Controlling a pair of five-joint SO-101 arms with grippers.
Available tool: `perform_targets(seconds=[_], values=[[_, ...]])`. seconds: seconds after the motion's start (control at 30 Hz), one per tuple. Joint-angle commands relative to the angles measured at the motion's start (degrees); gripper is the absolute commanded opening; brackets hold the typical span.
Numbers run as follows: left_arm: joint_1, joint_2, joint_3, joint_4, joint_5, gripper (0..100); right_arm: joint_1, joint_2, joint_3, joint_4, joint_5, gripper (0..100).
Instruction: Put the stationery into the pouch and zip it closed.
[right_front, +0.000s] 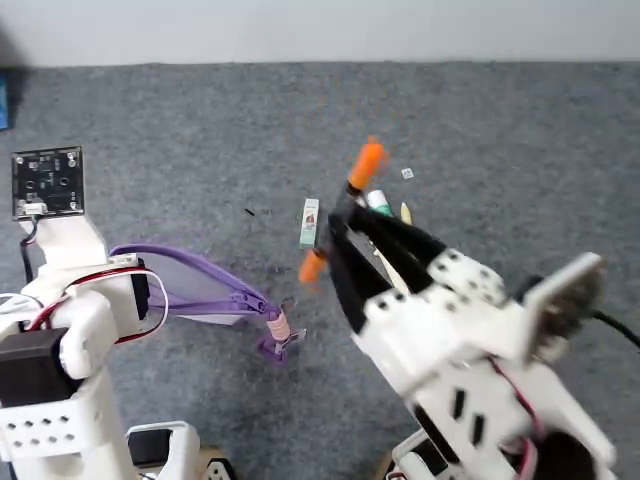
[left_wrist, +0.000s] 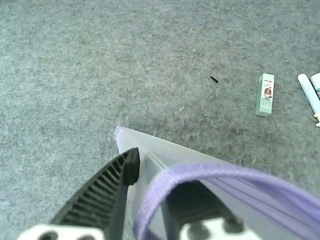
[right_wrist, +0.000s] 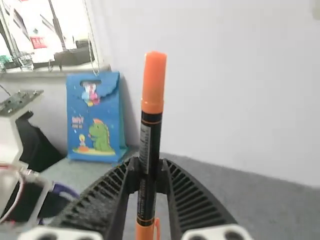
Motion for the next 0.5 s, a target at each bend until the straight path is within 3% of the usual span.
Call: perform_targets(seconds=[0.0, 0.17, 0.47], values=[[0.0, 1.1, 2.2, 0.9, 0.0, 1, -4.4, -0.3, 5.4, -13.1, 0.7, 0.8], [0.0, 1.3, 2.2, 0.8, 0.0, 1, -10.7, -0.2, 12.1, -22.8, 0.8, 0.8], [0.1, 1.4, 2.2, 0.7, 0.0, 1, -19.3, 0.0, 15.6, -27.8, 3.0, 0.8]])
